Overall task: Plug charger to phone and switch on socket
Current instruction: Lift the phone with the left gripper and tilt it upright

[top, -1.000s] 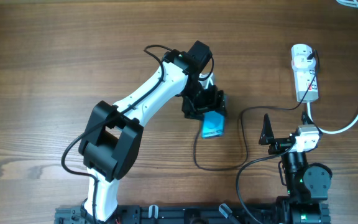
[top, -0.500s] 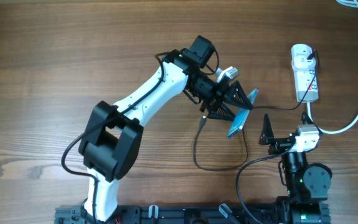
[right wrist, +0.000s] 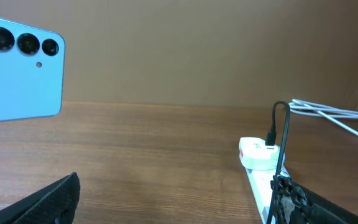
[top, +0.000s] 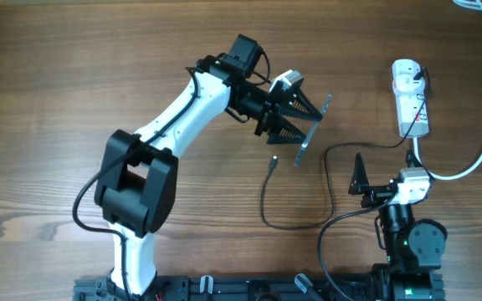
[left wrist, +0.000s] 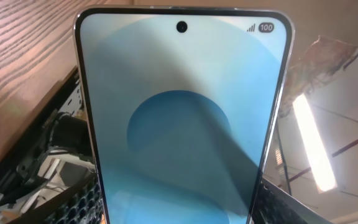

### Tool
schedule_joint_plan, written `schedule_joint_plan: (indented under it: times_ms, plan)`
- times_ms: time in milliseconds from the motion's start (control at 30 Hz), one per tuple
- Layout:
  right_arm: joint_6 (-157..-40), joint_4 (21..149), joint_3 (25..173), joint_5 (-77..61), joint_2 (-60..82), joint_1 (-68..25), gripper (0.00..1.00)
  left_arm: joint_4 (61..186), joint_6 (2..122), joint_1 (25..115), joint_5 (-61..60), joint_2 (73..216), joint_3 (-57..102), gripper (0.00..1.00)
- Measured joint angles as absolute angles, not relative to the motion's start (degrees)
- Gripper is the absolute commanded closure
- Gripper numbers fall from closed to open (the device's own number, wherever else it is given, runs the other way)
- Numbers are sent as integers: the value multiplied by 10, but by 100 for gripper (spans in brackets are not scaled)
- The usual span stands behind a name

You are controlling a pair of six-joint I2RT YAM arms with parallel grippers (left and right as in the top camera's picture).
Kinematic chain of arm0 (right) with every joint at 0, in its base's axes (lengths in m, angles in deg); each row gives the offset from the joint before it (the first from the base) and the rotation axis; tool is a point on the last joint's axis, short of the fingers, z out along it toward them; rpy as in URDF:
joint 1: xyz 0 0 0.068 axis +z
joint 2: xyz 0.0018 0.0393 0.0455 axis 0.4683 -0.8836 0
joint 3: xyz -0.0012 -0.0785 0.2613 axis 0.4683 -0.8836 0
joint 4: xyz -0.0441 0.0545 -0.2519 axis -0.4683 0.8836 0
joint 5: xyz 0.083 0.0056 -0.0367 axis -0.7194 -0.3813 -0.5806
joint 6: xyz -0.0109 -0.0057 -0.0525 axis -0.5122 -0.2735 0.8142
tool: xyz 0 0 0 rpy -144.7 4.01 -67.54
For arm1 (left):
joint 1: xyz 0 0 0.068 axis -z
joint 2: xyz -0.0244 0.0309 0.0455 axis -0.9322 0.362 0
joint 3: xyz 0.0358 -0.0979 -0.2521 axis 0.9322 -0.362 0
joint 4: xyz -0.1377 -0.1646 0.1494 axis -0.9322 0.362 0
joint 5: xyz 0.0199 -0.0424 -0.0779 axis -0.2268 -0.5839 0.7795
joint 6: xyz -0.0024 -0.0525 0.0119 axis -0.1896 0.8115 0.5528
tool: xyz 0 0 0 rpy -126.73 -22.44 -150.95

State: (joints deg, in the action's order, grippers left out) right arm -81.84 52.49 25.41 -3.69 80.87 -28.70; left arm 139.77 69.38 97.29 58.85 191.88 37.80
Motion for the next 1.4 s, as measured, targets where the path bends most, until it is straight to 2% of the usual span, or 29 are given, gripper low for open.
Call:
schedule_joint_plan:
  times_ms: [800, 1400]
  plan:
    - [-818, 525, 254, -37, 809, -287, 0, 1431, 694, 861, 591, 1919, 378, 28]
    - [-818, 525, 254, -37, 809, -287, 0, 1526, 694, 783, 591, 1919, 378, 30]
